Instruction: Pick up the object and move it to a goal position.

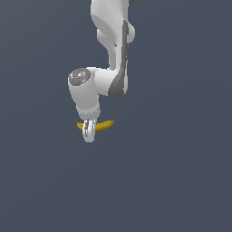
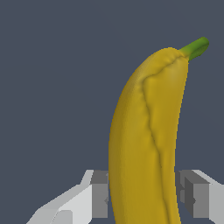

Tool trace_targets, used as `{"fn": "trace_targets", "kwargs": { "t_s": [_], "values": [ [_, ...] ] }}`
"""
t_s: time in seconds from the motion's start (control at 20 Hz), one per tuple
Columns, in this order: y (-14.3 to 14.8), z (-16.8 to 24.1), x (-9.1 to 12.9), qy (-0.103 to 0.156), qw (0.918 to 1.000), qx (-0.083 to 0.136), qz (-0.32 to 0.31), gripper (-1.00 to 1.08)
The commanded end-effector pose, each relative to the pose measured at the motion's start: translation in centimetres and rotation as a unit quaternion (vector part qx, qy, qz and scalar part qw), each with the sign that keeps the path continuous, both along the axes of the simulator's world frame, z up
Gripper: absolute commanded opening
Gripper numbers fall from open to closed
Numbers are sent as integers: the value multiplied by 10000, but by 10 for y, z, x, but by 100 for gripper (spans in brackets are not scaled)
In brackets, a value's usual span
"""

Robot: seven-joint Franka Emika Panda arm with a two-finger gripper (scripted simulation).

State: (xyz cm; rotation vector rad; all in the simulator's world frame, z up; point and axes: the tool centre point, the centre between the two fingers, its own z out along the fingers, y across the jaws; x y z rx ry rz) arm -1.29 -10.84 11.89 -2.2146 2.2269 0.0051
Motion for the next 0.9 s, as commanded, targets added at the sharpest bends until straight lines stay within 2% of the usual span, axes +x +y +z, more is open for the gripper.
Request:
{"fn": "trace_targets", "kwargs": {
  "t_s": [0.0, 0.5, 0.85],
  "values": [
    [-3, 28, -5, -13, 10000, 2, -3, -100],
    [-15, 142, -28, -7, 10000, -9, -12, -100],
    [-21, 203, -38, -6, 10000, -18, -10, -100]
  ]
}}
